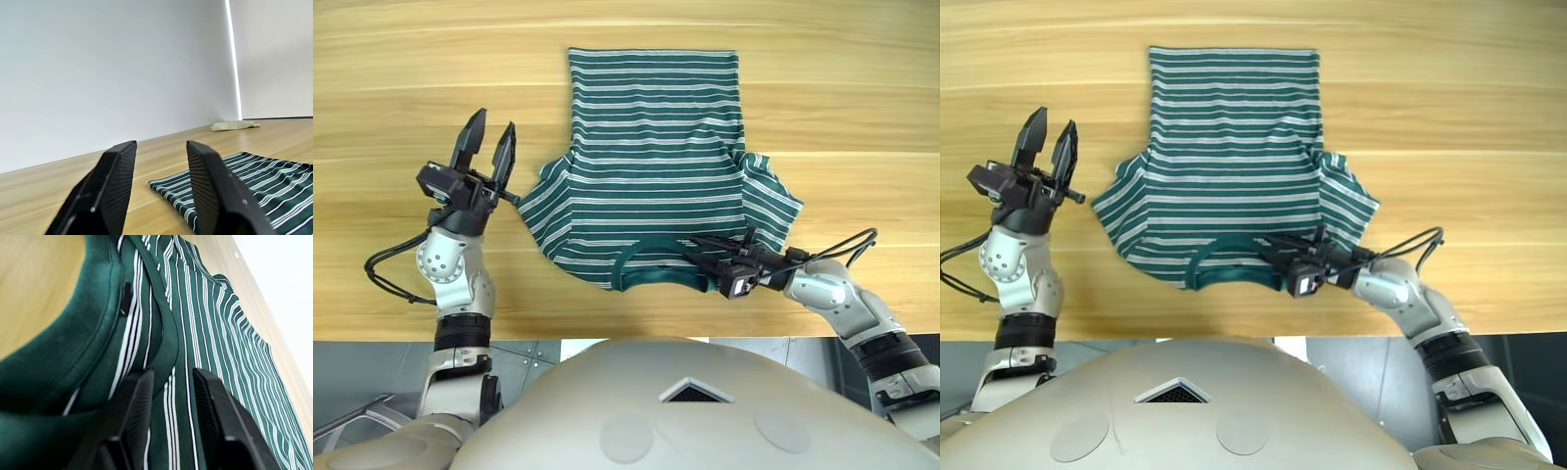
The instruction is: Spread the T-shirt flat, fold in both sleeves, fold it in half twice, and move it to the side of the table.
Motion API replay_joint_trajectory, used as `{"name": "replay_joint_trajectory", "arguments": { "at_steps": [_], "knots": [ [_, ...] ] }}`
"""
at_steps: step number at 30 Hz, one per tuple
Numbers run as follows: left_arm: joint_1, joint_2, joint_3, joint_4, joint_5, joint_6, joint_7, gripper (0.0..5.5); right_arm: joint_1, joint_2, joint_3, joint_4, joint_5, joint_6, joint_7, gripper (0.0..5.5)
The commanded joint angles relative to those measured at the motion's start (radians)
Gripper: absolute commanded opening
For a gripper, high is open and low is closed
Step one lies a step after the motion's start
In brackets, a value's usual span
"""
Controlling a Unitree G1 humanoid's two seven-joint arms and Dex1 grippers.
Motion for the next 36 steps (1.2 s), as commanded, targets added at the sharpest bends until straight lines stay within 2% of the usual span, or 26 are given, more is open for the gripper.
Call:
{"name": "replay_joint_trajectory", "arguments": {
  "at_steps": [1, 5, 7, 10, 13, 17, 19, 25, 29, 36],
  "knots": [
    [-0.004, 0.037, 0.051, 0.05, 0.154, -0.05, 0.08, 1.9, -0.042, 0.048, -0.018, -0.004, 0.021, 0.003, -0.019, 1.48],
    [0.077, 0.118, 0.146, -0.007, 0.383, -0.109, 0.196, 1.9, -0.112, 0.148, -0.15, -0.11, 0.235, 0.045, -0.115, 1.48],
    [0.162, 0.162, 0.227, -0.099, 0.588, -0.095, 0.285, 1.9, -0.14, 0.181, -0.17, -0.182, 0.4, 0.09, -0.104, 1.48],
    [0.323, 0.206, 0.277, -0.32, 0.774, -0.047, 0.264, 1.9, -0.209, 0.21, -0.166, -0.209, 0.544, 0.146, -0.05, 1.48],
    [0.399, 0.282, 0.217, -0.475, 0.906, 0.023, 0.159, 1.9, -0.319, 0.244, -0.186, -0.177, 0.579, 0.194, -0.018, 1.48],
    [0.403, 0.341, 0.102, -0.478, 1.002, 0.089, 0.089, 1.9, -0.402, 0.264, -0.24, -0.099, 0.483, 0.193, -0.042, 1.48],
    [0.393, 0.334, 0.061, -0.456, 1.023, 0.118, 0.108, 1.9, -0.403, 0.258, -0.267, -0.079, 0.467, 0.186, -0.04, 1.48],
    [0.426, 0.307, 0.064, -0.446, 1.037, 0.186, 0.245, 2.75, -0.384, 0.241, -0.32, -0.055, 0.447, 0.175, -0.025, 1.48],
    [0.477, 0.333, 0.049, -0.47, 1.065, 0.232, 0.256, 2.75, -0.378, 0.234, -0.338, -0.019, 0.423, 0.162, -0.016, 1.48],
    [0.452, 0.378, -0.036, -0.446, 1.076, 0.282, 0.222, 2.75, -0.384, 0.242, -0.338, 0.018, 0.402, 0.139, -0.007, 1.48]
  ]
}}
